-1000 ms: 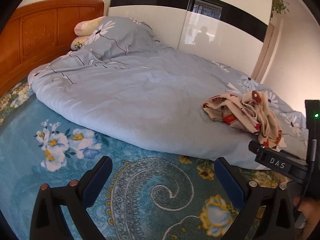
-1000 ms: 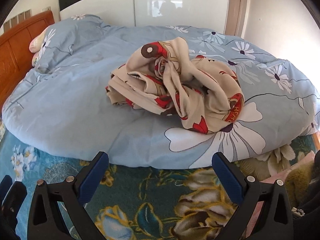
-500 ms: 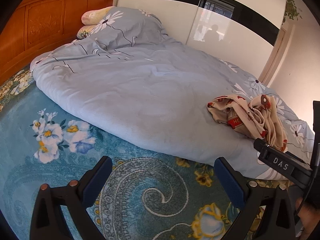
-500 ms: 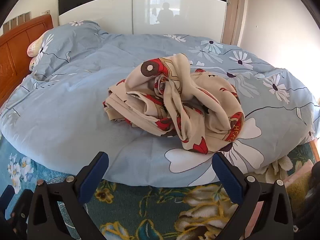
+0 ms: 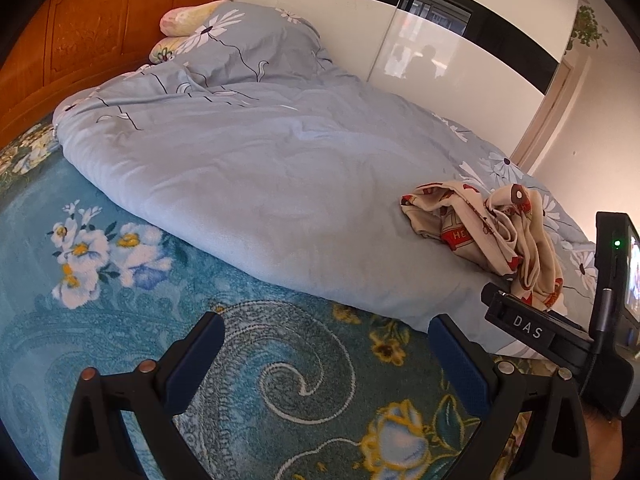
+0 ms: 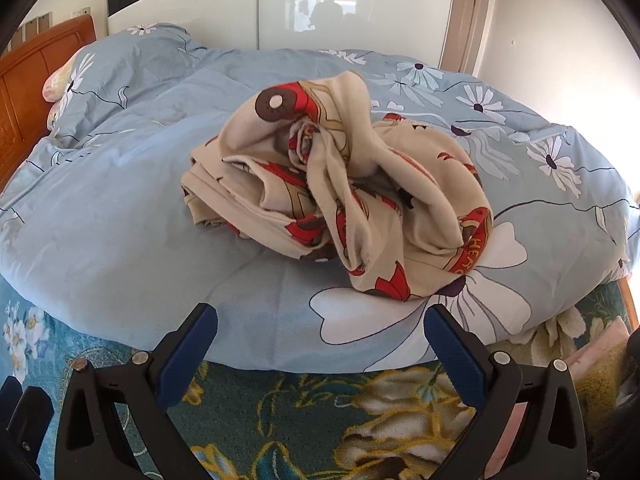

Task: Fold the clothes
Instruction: 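Approach the crumpled beige car-print pajamas with both tools open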

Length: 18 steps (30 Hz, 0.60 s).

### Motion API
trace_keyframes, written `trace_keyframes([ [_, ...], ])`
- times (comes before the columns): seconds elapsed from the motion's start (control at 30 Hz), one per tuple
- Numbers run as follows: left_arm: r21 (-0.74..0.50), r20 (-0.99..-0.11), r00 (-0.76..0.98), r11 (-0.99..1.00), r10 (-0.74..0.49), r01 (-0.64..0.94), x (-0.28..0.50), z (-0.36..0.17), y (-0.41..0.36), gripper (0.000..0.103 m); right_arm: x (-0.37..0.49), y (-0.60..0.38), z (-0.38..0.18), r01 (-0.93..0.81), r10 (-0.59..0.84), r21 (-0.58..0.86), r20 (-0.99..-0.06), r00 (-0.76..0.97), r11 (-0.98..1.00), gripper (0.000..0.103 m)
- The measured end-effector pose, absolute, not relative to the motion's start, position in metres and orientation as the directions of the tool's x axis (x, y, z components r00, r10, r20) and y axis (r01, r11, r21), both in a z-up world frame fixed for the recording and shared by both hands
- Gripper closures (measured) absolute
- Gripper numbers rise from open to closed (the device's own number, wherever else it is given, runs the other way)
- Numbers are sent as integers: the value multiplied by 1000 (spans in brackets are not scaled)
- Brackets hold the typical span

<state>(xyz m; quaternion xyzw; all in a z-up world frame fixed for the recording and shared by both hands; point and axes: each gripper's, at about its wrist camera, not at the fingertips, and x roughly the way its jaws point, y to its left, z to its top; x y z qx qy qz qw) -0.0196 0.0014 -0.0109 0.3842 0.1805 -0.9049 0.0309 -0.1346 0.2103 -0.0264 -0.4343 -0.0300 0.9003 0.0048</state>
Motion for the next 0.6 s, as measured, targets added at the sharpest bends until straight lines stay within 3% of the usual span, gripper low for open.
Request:
trace_keyframes([
  [0.6,-347,-720,-683,-916,121,203,-10,-23,-10,0,-148,210,-35,24,59,-91,-801,-595,-996,0],
])
